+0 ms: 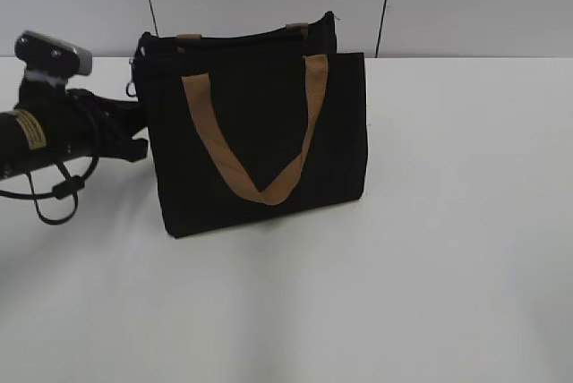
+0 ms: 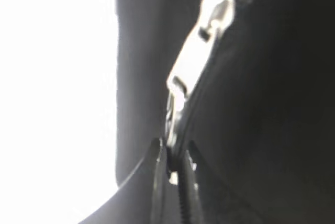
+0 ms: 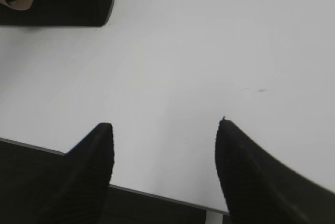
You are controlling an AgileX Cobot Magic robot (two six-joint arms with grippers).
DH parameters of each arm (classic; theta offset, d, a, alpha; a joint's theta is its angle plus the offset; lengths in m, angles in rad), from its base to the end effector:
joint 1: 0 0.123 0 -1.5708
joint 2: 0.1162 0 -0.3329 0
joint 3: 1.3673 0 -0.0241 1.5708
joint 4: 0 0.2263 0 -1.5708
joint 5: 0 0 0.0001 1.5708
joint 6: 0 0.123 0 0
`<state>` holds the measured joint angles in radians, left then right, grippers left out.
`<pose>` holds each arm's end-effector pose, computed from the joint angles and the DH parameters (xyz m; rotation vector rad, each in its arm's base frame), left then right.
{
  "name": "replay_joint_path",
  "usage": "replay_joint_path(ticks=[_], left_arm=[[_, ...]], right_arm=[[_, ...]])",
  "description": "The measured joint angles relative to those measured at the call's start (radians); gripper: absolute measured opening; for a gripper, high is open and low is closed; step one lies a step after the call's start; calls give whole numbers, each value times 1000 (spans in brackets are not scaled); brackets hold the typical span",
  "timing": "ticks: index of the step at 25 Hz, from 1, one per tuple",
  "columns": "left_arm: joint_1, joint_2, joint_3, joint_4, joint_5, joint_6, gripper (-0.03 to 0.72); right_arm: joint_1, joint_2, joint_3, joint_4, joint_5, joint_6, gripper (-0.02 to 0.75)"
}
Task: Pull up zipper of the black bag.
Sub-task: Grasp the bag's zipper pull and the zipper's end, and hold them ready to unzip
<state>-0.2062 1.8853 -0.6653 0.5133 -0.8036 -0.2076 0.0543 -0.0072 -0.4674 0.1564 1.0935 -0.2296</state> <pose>0.3463 -0.1168 0.1861 0.5917 1.8696 -0.3819 -0.0478 0.0144 0.2389 -0.3040 2.0707 0.0832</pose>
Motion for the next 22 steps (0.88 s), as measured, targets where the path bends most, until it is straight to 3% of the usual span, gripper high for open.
replay_joint_path(ticks=[5,13,22], left_arm=[[0,-197,0,-43,127,0,27],[0,-430,0,-46,170,0,27],[-4,-476,1,-47,205,-8,27]], right_arm=[[0,0,0,0,0,0,468],[0,0,0,0,0,0,468],[0,0,0,2,0,0,468]])
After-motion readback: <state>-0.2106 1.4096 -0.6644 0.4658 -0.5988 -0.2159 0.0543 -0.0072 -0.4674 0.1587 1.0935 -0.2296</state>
